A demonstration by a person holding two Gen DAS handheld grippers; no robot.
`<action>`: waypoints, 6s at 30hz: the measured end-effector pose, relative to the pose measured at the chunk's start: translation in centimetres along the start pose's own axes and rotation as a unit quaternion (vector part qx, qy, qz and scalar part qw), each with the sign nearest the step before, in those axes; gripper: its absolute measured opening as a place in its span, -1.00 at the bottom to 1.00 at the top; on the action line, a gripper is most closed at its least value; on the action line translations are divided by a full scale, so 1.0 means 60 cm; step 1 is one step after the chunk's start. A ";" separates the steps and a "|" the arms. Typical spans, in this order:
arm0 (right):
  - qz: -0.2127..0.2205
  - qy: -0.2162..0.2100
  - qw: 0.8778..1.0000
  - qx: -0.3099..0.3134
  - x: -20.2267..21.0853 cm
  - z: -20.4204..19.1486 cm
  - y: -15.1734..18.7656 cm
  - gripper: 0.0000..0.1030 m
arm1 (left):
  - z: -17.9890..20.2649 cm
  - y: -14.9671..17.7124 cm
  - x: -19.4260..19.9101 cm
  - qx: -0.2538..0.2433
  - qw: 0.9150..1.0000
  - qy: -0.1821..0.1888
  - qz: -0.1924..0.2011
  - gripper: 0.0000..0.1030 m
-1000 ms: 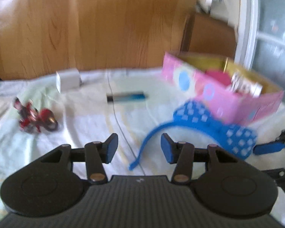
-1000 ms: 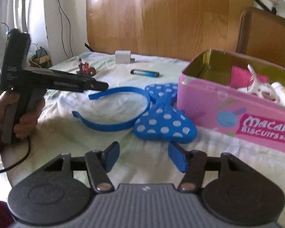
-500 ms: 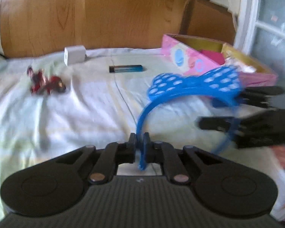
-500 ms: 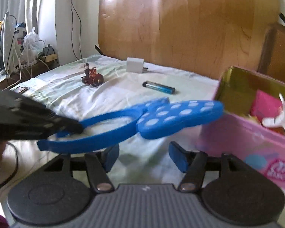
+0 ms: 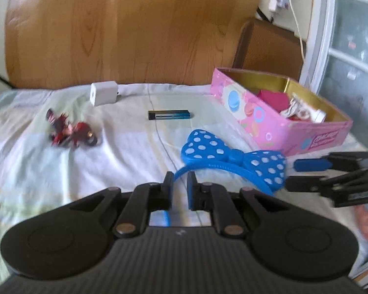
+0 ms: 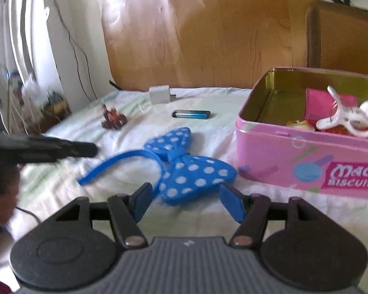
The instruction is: Organize rigid objects
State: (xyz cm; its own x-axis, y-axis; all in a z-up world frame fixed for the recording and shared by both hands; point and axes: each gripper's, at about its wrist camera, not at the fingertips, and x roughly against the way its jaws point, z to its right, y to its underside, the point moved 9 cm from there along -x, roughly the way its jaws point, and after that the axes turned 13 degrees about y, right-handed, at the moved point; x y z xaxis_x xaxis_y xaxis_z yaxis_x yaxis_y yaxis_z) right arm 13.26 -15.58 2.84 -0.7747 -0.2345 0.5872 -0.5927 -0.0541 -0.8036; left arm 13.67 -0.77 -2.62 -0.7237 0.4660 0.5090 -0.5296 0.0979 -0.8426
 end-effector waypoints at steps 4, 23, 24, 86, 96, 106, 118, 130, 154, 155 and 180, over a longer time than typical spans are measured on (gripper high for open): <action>-0.035 -0.035 0.999 -0.021 -0.010 -0.021 0.010 0.26 | -0.005 0.016 -0.037 -0.048 0.998 -0.036 -0.034 -0.73; 0.015 0.045 0.999 0.014 -0.052 -0.018 0.000 0.51 | -0.006 0.021 -0.001 0.023 1.000 -0.009 -0.020 -0.69; 0.016 0.047 0.999 0.013 -0.044 -0.017 0.006 0.51 | -0.005 0.024 -0.006 0.018 0.999 -0.013 -0.026 -0.69; 0.180 0.135 0.946 -0.235 0.093 0.316 -0.066 -0.17 | 0.231 -0.188 -0.207 -0.073 0.997 -0.010 -0.001 -0.06; 0.165 0.121 0.957 -0.208 0.092 0.245 -0.068 -0.17 | 0.163 -0.149 -0.156 -0.031 0.998 -0.047 -0.001 -0.04; 0.167 0.124 0.964 -0.166 0.096 0.180 -0.076 -0.17 | 0.123 -0.129 -0.127 -0.006 0.998 -0.054 0.008 -0.04; 0.158 0.112 0.973 -0.124 0.076 0.115 -0.087 -0.08 | 0.049 -0.099 -0.110 0.012 0.995 -0.097 0.007 -0.03; 0.142 0.102 0.982 -0.074 0.039 0.052 -0.093 -0.04 | -0.035 -0.069 -0.104 0.043 0.991 -0.130 0.000 -0.02; 0.072 0.074 0.993 0.059 -0.130 -0.068 -0.112 -0.03 | -0.128 -0.045 -0.109 0.083 0.986 -0.144 0.007 0.05; 0.066 0.074 0.993 0.066 -0.138 -0.070 -0.115 -0.02 | -0.128 -0.045 -0.109 0.083 0.986 -0.143 0.007 0.05; -0.162 0.039 0.955 0.245 -0.374 -0.099 -0.190 -0.27 | -0.143 -0.045 -0.103 0.124 0.985 -0.113 0.029 0.04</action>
State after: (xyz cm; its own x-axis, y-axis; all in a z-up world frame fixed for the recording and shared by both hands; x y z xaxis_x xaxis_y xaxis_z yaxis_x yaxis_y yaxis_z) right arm 36.09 -3.93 -0.57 -0.5934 -0.0560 0.8030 -0.6453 -0.5631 -0.5162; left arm 23.39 3.64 -5.00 -0.8214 0.2547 0.5104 -0.5555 -0.1537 -0.8172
